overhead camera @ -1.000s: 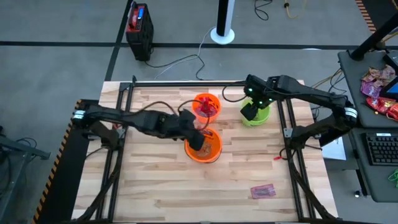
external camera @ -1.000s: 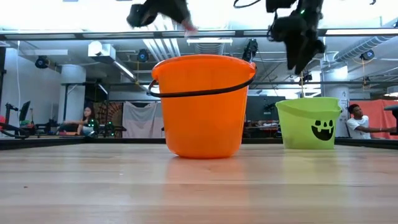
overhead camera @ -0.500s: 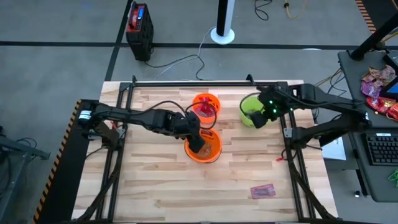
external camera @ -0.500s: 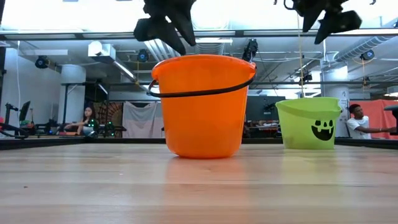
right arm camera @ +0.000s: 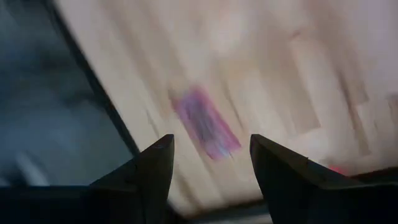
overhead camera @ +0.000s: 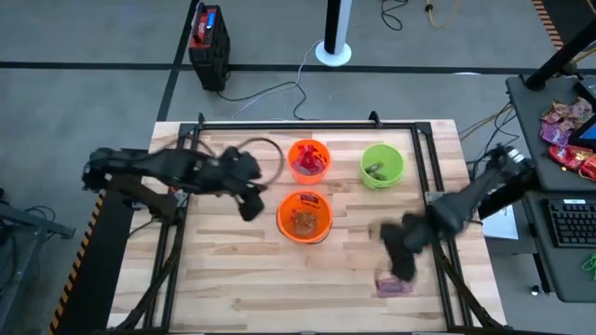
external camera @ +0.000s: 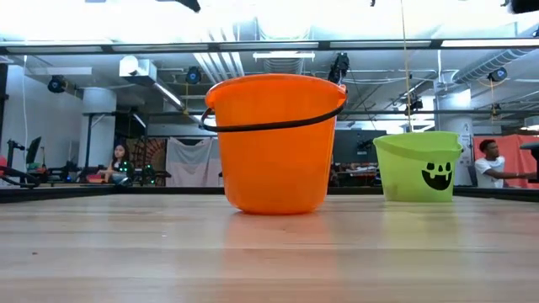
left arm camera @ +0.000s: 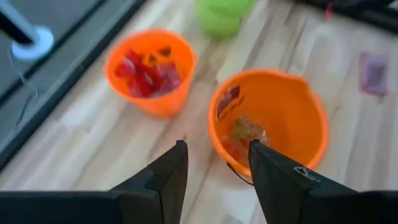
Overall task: Sort candy by brand, put in halloween buckets
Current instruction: Put the red candy into the top orange bin
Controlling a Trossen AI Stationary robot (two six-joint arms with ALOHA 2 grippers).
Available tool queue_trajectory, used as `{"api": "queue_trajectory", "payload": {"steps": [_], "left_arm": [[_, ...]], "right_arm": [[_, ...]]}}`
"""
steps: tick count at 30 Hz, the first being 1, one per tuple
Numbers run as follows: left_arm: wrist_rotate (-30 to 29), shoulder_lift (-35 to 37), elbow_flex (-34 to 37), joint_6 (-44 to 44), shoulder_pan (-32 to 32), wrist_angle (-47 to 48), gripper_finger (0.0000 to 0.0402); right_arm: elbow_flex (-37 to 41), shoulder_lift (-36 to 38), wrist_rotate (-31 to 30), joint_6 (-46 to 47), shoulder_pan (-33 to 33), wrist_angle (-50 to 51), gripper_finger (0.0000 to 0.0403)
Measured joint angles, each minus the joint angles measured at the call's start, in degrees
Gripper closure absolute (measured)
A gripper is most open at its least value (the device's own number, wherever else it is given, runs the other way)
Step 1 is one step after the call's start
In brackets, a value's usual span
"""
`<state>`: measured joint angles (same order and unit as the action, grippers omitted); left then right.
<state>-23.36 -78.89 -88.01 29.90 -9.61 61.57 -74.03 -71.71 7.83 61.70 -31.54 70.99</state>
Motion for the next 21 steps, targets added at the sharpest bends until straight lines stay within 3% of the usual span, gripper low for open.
{"api": "queue_trajectory", "payload": {"steps": [3, 7, 12, 21], "left_arm": [[-2.28, 4.46, 0.0, -2.47, -0.05, -0.07, 0.0249], [-6.03, 9.15, 0.02, -4.0, -0.04, -0.11, 0.0249], [-6.34, 12.66, 0.48, -5.6, -0.04, -0.1, 0.0249], [-6.62, 12.95, 0.81, -6.94, -0.04, -0.14, 0.0249]], "right_arm": [[0.34, -6.19, 0.63, -8.64, -8.93, 0.26, 0.0199], [1.62, -14.67, 0.14, -10.47, -14.36, -2.98, 0.02], [3.15, -23.45, -0.41, -10.31, -15.84, -14.19, 0.02], [5.69, -32.96, -0.26, -11.6, -15.71, -19.93, 0.0203]]}}
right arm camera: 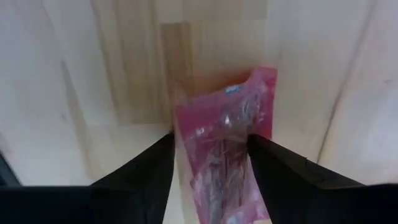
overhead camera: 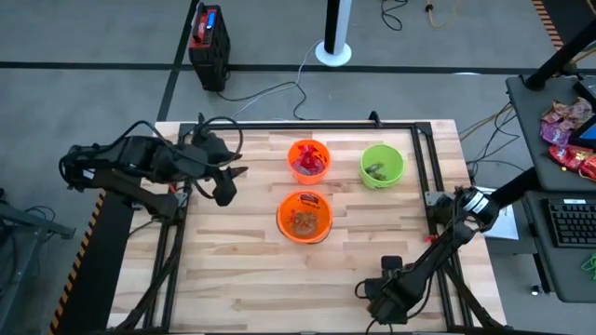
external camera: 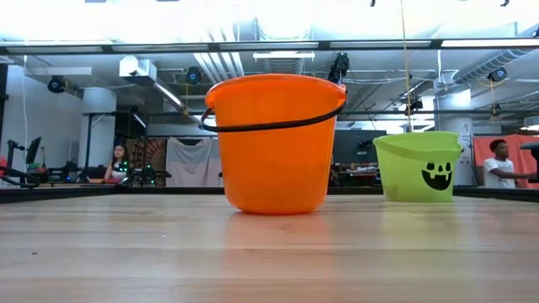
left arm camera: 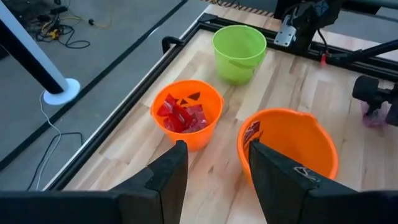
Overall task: Sort candy by brand, put in halloween buckets
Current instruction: Put the red candy into the top orange bin
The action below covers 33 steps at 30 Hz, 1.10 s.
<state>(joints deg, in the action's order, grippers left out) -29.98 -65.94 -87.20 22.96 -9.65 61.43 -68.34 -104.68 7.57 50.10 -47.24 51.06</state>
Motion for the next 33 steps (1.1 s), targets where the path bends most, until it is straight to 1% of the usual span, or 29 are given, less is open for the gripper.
{"api": "queue_trajectory", "payload": {"steps": [3, 5, 10, 13, 15, 17, 20, 22, 24, 26, 28, 29, 31, 33], "left_arm": [[0.0, -1.0, 0.0, 0.0, 0.0, -0.01, 0.0249], [0.02, -1.79, 0.0, 0.0, -0.05, -0.02, 0.0249], [0.04, -4.1, 0.02, -0.23, -0.05, -0.07, 0.0249], [0.53, -5.31, 0.02, -0.5, -0.07, -0.11, 0.0249], [1.45, -5.91, 0.02, -0.48, -0.07, -0.04, 0.0249], [2.55, -6.31, 0.02, -0.44, -0.24, 0.01, 0.0249], [2.96, -6.46, 0.02, 0.22, -0.78, 0.0, 0.0249], [3.09, -6.39, 0.02, 1.2, -1.3, 0.01, 0.0249], [3.13, -6.16, 0.02, 1.8, -1.94, -0.13, 0.0249], [3.13, -5.83, 0.02, 1.76, -2.61, -0.85, 0.0249], [3.13, -5.68, 0.02, 1.64, -2.99, -1.48, 0.0249], [3.15, -5.65, 0.02, 1.72, -3.06, -1.45, 0.0249], [3.12, -5.65, 0.02, 2.68, -3.04, -1.46, 0.0249], [2.41, -5.7, 0.02, 3.43, -2.99, -1.48, 0.0249]], "right_arm": [[1.51, -0.24, 0.88, 1.19, 0.16, -3.08, 0.0224], [2.13, 0.09, 0.85, 1.49, 0.51, -4.62, 0.0254], [3.53, 2.63, 0.78, 1.73, 2.04, -5.6, 0.0372], [3.96, 6.16, -0.21, 3.37, 3.79, -3.4, 0.0382], [3.16, 10.44, -0.65, 4.07, 5.93, -1.95, 0.0386], [0.94, 15.03, -3.09, 3.58, 8.89, -1.48, 0.0387], [-3.52, 21.73, -11.63, 0.5, 15.32, -1.28, 0.0388], [-6.89, 25.92, -17.38, -3.7, 20.33, -1.34, 0.0388], [-9.77, 29.44, -23.24, -9.58, 25.9, -2.46, 0.0389], [-11.05, 32.13, -27.79, -18.29, 31.94, -7.61, 0.0389], [-10.94, 33.74, -27.9, -28.18, 38.98, -15.98, 0.0389], [-10.5, 33.96, -26.53, -32.76, 42.57, -21.01, 0.0389], [-9.09, 33.46, -22.11, -40.04, 49.44, -29.91, 0.039], [-7.25, 31.85, -16.85, -44.62, 55.3, -38.78, 0.039]]}}
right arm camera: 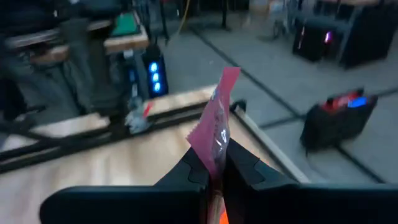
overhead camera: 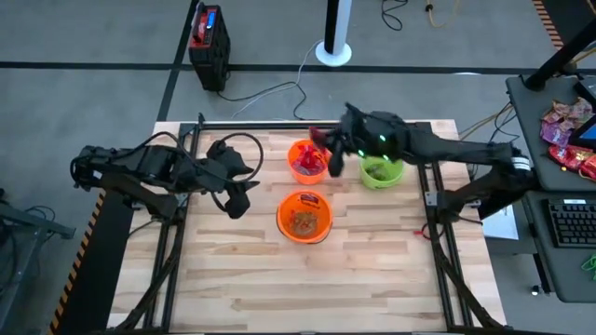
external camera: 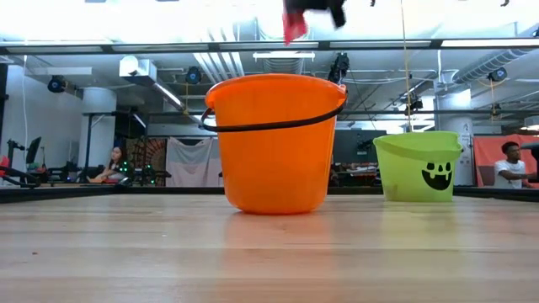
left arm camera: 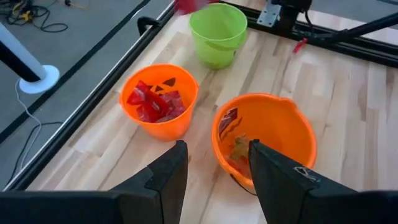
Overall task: Sort candy by brand, put in halloween buckets
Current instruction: Put the red candy into the top orange bin, then return to Home Position
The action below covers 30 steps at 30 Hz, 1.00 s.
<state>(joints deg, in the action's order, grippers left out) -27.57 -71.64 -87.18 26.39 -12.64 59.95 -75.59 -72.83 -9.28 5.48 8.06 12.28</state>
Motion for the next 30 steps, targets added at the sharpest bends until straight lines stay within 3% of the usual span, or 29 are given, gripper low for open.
{"api": "queue_trajectory", "payload": {"steps": [4, 8, 11, 13, 17, 25, 30], "left_arm": [[-0.19, -0.43, 0.0, 0.02, 0.0, -0.62, 0.0249], [0.41, -1.6, 0.0, 7.2, -0.13, -1.25, 0.0249], [0.93, -2.36, 0.0, 7.16, -0.11, -1.44, 0.0249], [0.9, -2.41, 0.0, 7.17, -0.11, -2.32, 0.0249], [0.63, -1.87, 0.0, 7.17, -0.13, -2.95, 0.0249], [-1.27, 0.44, 0.0, 5.72, -0.12, -3.6, 0.0249], [-3.31, 5.05, 3.0, -5.97, -0.11, -12.46, 0.0249]], "right_arm": [[4.04, -5.35, 3.35, -2.14, 8.2, -11.84, 0.039], [7.88, -11.18, 3.3, -0.49, 12.27, -14.35, 0.039], [8.57, -14.44, 6.15, 4.92, 13.77, -15.72, 0.0385], [8.24, -15.77, 9.19, 7.07, 14.83, -15.57, 0.0369], [7.85, -17.52, 9.67, 7.6, 16.11, -13.66, 0.0317], [7.72, -13.07, 12.45, 6.91, 15.92, -11.73, 0.0242], [7.52, -7.11, 12.82, 12.15, 15.58, -11.53, 0.0228]]}}
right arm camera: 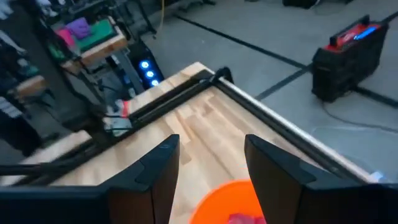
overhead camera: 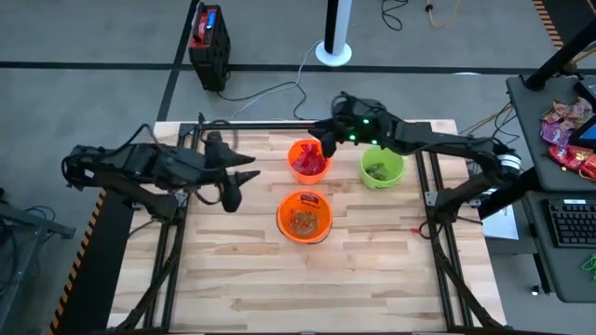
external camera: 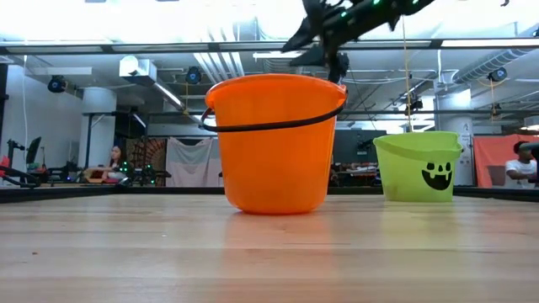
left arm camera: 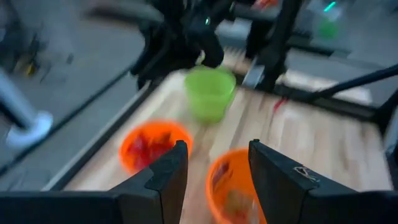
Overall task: Sort candy by brand, put in halloween buckets
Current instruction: Return to Home Position
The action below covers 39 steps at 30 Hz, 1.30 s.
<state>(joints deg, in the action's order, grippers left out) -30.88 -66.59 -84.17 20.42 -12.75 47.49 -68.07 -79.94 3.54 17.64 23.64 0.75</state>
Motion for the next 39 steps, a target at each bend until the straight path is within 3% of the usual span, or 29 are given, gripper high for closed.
{"api": "queue_trajectory", "payload": {"steps": [2, 7, 13, 17, 21, 23, 27, 32, 39], "left_arm": [[0.5, 3.5, 4.35, -4.5, 0.07, -6.89, 0.0249], [4.93, 17.88, 22.63, -7.88, 0.11, -23.1, 0.0249], [5.38, 30.24, 41.26, -6.4, 0.15, -39.16, 0.0249], [5.2, 34.42, 48.47, -6.27, 0.15, -41.14, 0.0249], [3.24, 40.03, 55.54, -5.73, 0.39, -41.25, 0.0249], [4.09, 44.63, 58.66, -6.76, 0.39, -45.08, 0.0249], [7.77, 54.57, 64.92, -12.23, 0.37, -49.56, 0.0249], [7.2, 66.68, 70.43, -16.24, 0.43, -51.14, 0.0249], [5.36, 64.85, 73.62, -20.19, 0.51, -49.29, 0.0249]], "right_arm": [[0.96, 2.83, 0.14, 0.74, -0.61, 0.7, 0.0228], [7.86, 12.6, -0.05, -11.81, -4.42, -2.34, 0.0232], [16.68, 21.88, -1.11, -3.65, -4.5, -1.76, 0.0228], [19.48, 25.93, 0.57, 4.54, -4.72, -2.93, 0.0227], [23.73, 29.59, 17.4, -6.97, -4.09, -2.92, 0.0225], [26.41, 31.93, 23.02, -7.62, -3.62, -3.71, 0.0225], [34.2, 35.92, 22.47, -7.29, -3.39, -8.51, 0.0225], [44.89, 40.03, 23.09, -6.18, -3.46, -20.84, 0.0225], [57.51, 43.28, 21.99, -7.32, -3.5, -37.5, 0.0225]]}}
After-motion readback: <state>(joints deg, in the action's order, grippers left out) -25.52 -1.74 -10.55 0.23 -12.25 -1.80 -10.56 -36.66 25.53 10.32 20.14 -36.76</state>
